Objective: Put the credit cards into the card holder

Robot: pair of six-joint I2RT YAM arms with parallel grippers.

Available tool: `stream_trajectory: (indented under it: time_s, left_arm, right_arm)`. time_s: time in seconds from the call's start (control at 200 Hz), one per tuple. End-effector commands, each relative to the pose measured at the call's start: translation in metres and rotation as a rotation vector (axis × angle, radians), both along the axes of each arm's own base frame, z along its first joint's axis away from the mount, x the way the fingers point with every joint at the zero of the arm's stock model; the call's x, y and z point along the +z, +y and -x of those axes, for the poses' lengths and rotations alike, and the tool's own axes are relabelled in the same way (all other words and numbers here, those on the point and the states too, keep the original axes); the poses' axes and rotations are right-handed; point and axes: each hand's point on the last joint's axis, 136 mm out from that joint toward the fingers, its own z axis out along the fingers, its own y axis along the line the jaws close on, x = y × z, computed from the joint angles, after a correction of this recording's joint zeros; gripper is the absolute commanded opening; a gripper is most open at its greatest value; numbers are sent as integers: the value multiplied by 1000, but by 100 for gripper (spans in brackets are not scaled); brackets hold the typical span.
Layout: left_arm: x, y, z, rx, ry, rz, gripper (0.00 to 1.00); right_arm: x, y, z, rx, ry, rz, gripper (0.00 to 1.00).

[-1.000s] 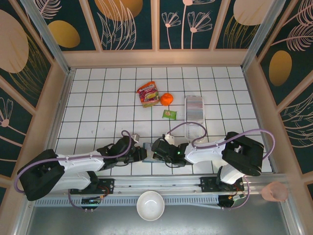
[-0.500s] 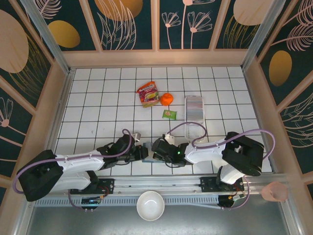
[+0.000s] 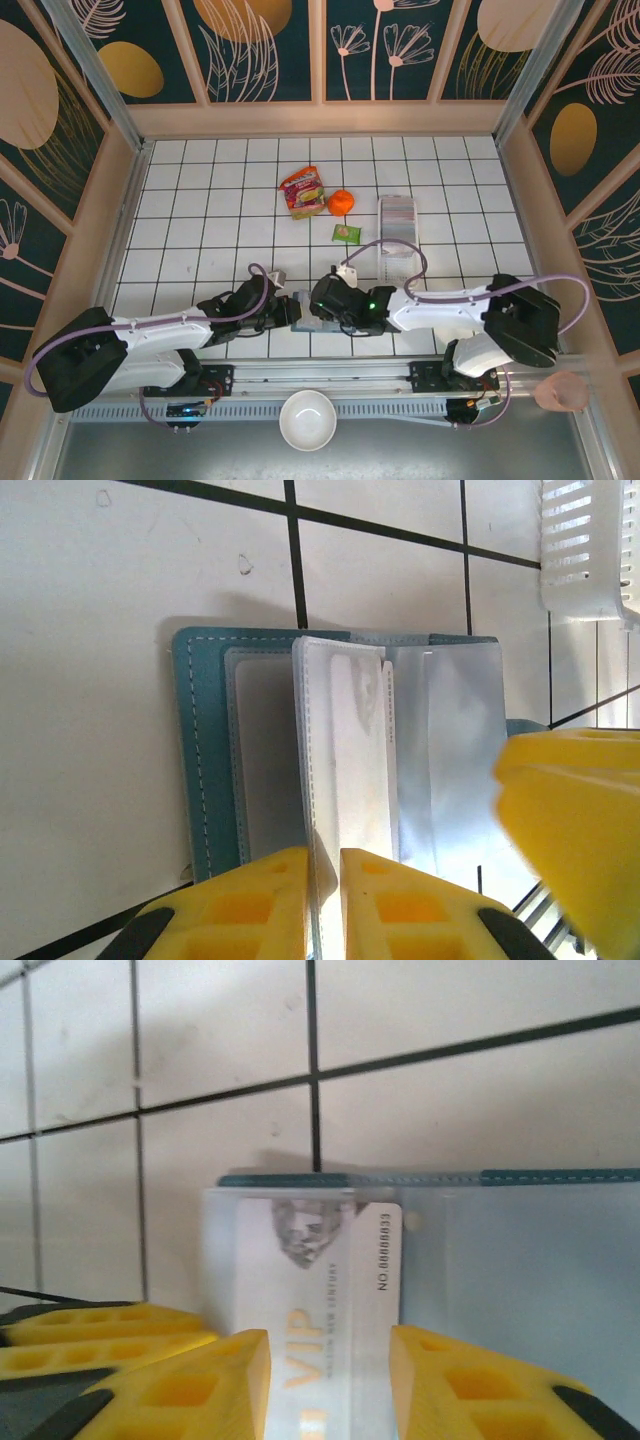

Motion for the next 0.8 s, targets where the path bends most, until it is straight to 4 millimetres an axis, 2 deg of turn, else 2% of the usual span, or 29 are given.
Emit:
stream_trajectory:
  time_s: [0.0,0.08,0.24,0.586,0.796]
  left_arm:
    - [-3,3,0,5,-4,-16,15]
    - [-2,2,0,2,-6,-10,15]
    - [-3,0,1,-7,-1,-5,16]
    - [-7,-1,3,-17,10,-10,15]
    - [-8,0,3,-15,10,-11,15]
  right_arm:
    - [2,-30,-4,-46,-32,100,41]
    - [-7,-44,-1,-71,-8,126,42]
    - [-20,-60,10,-85,45,149,43]
    - [-33,-54,13,-73,79,155,45]
    - [-46,-61,16,-83,108,232,45]
